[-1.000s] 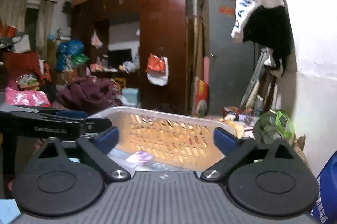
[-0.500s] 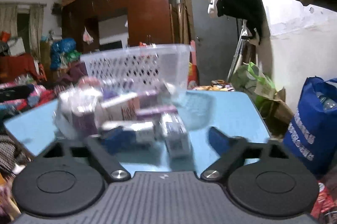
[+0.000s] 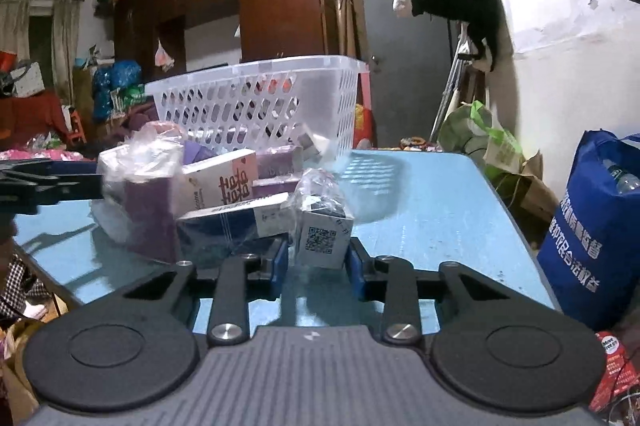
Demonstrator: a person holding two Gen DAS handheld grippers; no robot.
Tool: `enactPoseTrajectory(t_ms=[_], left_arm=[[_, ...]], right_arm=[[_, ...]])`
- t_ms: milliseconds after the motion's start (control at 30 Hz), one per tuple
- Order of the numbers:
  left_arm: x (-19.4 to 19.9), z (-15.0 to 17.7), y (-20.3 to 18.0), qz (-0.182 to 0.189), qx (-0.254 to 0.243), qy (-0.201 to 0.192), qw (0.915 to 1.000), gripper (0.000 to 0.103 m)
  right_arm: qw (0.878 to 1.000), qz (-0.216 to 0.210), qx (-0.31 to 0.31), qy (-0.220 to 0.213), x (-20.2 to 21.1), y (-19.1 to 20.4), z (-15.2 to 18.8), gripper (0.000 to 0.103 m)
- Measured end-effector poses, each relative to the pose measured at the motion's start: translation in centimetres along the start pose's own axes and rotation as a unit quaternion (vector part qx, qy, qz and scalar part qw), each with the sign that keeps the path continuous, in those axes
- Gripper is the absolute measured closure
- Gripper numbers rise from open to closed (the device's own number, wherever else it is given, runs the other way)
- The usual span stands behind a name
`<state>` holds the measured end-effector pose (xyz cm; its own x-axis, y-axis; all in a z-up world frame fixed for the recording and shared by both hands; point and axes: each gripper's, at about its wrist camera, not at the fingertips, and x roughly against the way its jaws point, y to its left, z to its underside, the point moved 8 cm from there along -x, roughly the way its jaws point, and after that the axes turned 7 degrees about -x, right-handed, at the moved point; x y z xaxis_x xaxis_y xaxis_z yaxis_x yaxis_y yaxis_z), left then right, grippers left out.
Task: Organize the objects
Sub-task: 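Grasp the pink tissue pack with left tool while right tool grasps QR box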
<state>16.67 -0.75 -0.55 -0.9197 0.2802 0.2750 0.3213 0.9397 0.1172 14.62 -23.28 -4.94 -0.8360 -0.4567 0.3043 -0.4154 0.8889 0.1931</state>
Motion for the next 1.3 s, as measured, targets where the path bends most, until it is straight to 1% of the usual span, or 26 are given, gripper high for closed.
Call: enactPoseTrajectory(t_ms=[67,200,233,267,300,333,367,400,467,533,567,600,700,767,833,933,1100,1167,1200,1233,1300], left_arm=[[-0.5,-0.2,0.2,-0.007,0.002,0.009,0.9999,0.012],[-0.9,-0.1,0.7,-0.016,0.025,0.017,0.9994,0.013],[-0.8,0.0,0.7,-0.013,0.028,0.012,0.9994,0.019],[-0.4,0.2,0.7,-0.010,0.035,0.007,0.9993,0.032],[-0.1,0.3,0.7,-0.005,0.040,0.005,0.9992,0.038],[0.2,0.4,0.7,-0.001,0.042,0.004,0.9991,0.046],[0.4,0.4,0.7,-0.002,0.041,0.002,0.9991,0.051],[0.6,0.3,0.6,-0.009,0.036,-0.001,0.9993,0.051],[0.9,0.3,0.4,-0.021,0.021,-0.003,0.9996,0.050],[0.4,0.3,0.1,-0.023,0.011,0.003,0.9997,0.046],[0.4,0.2,0.1,-0.025,0.011,-0.001,0.9996,0.043],[0.3,0.2,0.2,-0.031,0.012,-0.001,0.9994,0.042],[0.5,0.3,0.5,-0.043,0.009,0.001,0.9990,0.034],[1.0,0.7,0.8,-0.051,0.006,0.003,0.9987,0.024],[1.3,1.3,0.9,-0.056,-0.009,0.008,0.9984,0.021],[1.5,2.0,0.8,-0.065,-0.036,0.017,0.9971,0.020],[0.8,1.8,0.5,-0.081,-0.058,0.026,0.9946,0.020],[0.2,1.9,0.3,-0.094,-0.079,0.043,0.9915,0.020],[-0.2,2.1,0.1,-0.099,-0.093,0.055,0.9892,0.020],[-0.4,2.4,0.1,-0.105,-0.106,0.058,0.9870,0.020],[-0.5,2.2,-0.3,-0.120,-0.135,0.056,0.9819,0.020]], right_arm=[[1.000,0.000,-0.003,-0.005,0.3,0.0,-0.2,0.068],[1.000,0.001,-0.007,-0.011,0.4,0.1,-0.4,0.068],[1.000,0.001,-0.007,-0.011,0.4,0.1,-0.4,0.068],[1.000,0.001,-0.008,-0.012,0.4,0.1,-0.4,0.068],[1.000,0.000,-0.009,-0.012,0.4,0.1,-0.4,0.068],[1.000,0.000,-0.010,-0.013,0.4,0.1,-0.4,0.068],[1.000,0.000,-0.012,-0.014,0.4,0.1,-0.4,0.068],[1.000,0.000,-0.014,-0.015,0.5,0.0,-0.4,0.068],[1.000,0.002,-0.016,-0.014,0.3,-0.1,-0.4,0.068],[1.000,0.005,-0.019,-0.013,0.3,-0.3,-0.3,0.068],[1.000,0.007,-0.019,-0.013,0.3,-0.3,-0.2,0.068],[1.000,0.009,-0.019,-0.012,0.3,-0.4,-0.1,0.068],[1.000,0.011,-0.022,-0.006,0.3,-0.8,0.2,0.065],[1.000,0.011,-0.024,-0.008,0.4,-0.9,0.2,0.065],[1.000,0.011,-0.023,-0.008,0.4,-0.9,0.2,0.064],[1.000,0.012,-0.020,-0.009,0.5,-0.9,0.3,0.064],[1.000,0.012,-0.017,-0.012,0.6,-0.9,0.2,0.063],[1.000,0.013,-0.019,-0.018,0.9,-1.0,0.1,0.058],[1.000,0.012,-0.020,-0.020,1.0,-1.0,-0.1,0.053],[0.999,0.012,-0.021,-0.023,1.1,-1.0,-0.2,0.049],[0.999,0.015,-0.020,-0.023,1.1,-1.0,-0.2,0.049]])
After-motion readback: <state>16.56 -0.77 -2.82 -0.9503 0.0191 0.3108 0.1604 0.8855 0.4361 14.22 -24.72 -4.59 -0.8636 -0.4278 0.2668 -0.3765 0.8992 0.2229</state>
